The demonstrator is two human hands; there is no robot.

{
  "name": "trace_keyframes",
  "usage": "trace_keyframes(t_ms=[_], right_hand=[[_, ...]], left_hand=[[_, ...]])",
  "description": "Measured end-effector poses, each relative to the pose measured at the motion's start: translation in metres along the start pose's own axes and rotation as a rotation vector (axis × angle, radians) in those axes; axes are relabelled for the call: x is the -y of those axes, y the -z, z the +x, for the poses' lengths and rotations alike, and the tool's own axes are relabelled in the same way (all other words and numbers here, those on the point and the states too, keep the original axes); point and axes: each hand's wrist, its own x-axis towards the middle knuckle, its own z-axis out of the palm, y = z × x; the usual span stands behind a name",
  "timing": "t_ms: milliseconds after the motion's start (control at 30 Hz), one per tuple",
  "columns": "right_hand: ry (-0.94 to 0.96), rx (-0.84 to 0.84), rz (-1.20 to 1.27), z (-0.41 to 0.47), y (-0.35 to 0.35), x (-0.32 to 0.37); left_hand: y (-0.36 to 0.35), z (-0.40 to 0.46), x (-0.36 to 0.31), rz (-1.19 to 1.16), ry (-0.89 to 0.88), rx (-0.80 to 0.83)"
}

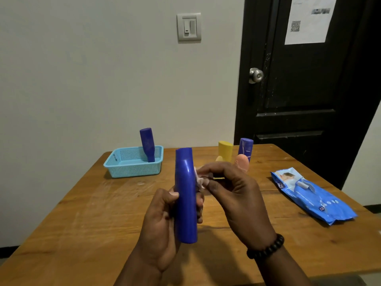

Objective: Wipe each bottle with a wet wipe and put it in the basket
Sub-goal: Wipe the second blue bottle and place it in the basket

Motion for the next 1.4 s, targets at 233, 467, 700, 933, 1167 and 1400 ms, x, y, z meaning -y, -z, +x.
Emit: trace_keyframes(t_ms=[233, 467, 700, 933, 1167, 1400], right_hand=[[0.030, -0.112, 0.096, 0.015, -0.002, 0.019], [0.136, -0.041, -0.135, 0.005, -0.012, 0.020], [0.163, 0.005, -0.259, -0.006, -0.014, 0.009], [0.204, 0.062, -0.240, -0.017, -0.018, 0.005], [0.131, 0.255, -0.250, -0.025, -0.006, -0.001], [0.185, -0.018, -0.347, 0.011, 0.000, 0.007]], left_hand=[[0.006, 0.003, 0.011, -0.354, 0.178, 0.232], [0.002, 0.001, 0.009, -0.318, 0.157, 0.026], [-0.002, 0.005, 0.001, -0.131, 0.025, -0.218], [-0.015, 0.010, -0.006, -0.192, -0.139, -0.223], [0.006, 0.015, -0.007, -0.137, -0.139, -0.315], [0.006, 0.014, -0.007, -0.160, -0.110, -0.335]])
